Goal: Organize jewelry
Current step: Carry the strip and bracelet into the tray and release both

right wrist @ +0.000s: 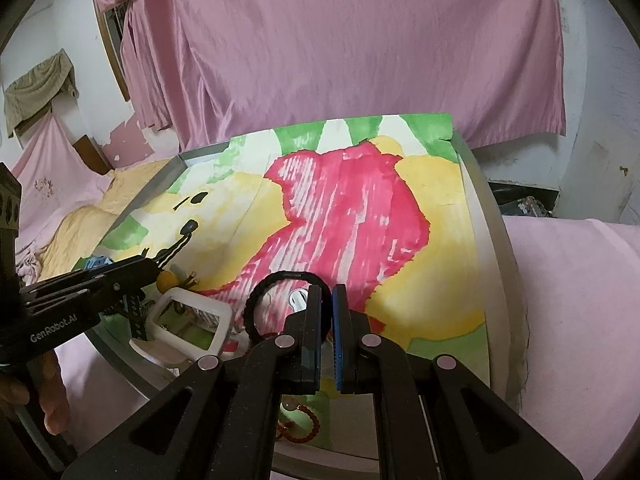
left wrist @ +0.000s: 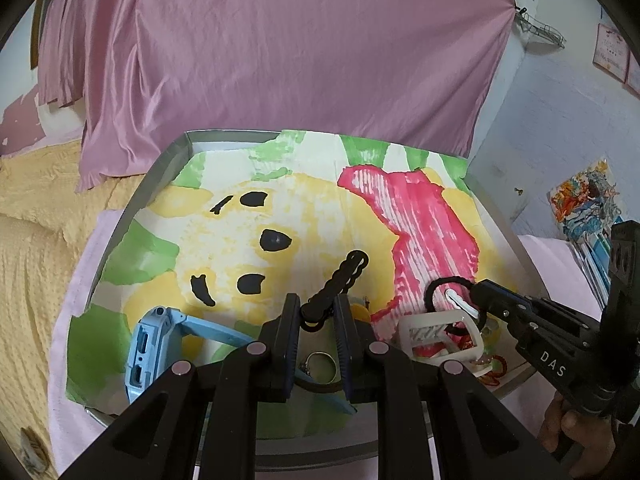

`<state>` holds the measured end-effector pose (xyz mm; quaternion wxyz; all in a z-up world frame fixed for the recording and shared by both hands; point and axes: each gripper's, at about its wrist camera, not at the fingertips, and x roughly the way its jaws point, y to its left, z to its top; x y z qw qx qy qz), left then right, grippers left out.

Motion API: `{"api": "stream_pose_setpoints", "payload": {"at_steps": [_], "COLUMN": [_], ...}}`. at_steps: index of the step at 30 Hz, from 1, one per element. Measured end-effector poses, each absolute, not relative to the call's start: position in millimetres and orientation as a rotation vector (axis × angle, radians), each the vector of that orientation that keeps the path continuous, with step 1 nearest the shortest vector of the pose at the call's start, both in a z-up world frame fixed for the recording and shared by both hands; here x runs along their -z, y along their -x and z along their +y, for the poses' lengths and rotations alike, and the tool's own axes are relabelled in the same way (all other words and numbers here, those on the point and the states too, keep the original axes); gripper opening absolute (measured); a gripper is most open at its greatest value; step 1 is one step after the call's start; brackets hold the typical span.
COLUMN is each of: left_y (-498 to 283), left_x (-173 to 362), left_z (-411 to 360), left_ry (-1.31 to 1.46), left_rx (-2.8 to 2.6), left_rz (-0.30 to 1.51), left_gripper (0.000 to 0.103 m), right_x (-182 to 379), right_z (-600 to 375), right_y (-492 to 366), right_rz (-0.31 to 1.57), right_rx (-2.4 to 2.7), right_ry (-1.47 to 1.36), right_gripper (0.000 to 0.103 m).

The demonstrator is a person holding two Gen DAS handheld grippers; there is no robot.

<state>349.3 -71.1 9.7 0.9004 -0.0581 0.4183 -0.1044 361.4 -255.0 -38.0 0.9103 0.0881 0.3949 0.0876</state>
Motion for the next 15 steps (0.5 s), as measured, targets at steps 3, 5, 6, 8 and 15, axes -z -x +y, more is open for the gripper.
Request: {"api": "stream_pose_setpoints", "payload": {"at_steps": [3,5,6,8,15], "left_y": [-349.6,-349.8,-349.5,-349.4,-345.7], "left_x": [-9.8,-9.7,-9.9,-10.6,-13.4], "left_z": [-71.6,-72.2,-72.7,-73.6,-72.9], "left_ry": [0.122,0.117,0.114,0.109,0.114], "left_rx": [0.22,0.214,0.214,0.212,0.227], "left_rz": [0.865,0.866,0.865,0.863,0.849], "left_gripper": [0.016,0.016,0.016,0.017,0.034], "right_x": [38.7,38.9,39.2,38.9,35.5], "right_z": [-255.6,-256.2,-256.3,-255.4,-254.3], "right_y": [-361.7,-361.8,-362.0,-361.6,-358.7], "right_rz": [0.817,0.816,0.816,0.813,0.792], "right_rx": [-0.181,-0.18,-0.179,-0.182,-0.182], "right_ry": [-0.188,-0.195,-0.196,-0.197,-0.188], "right_gripper": [0.005,0.006,0.007,0.012,0.027]}}
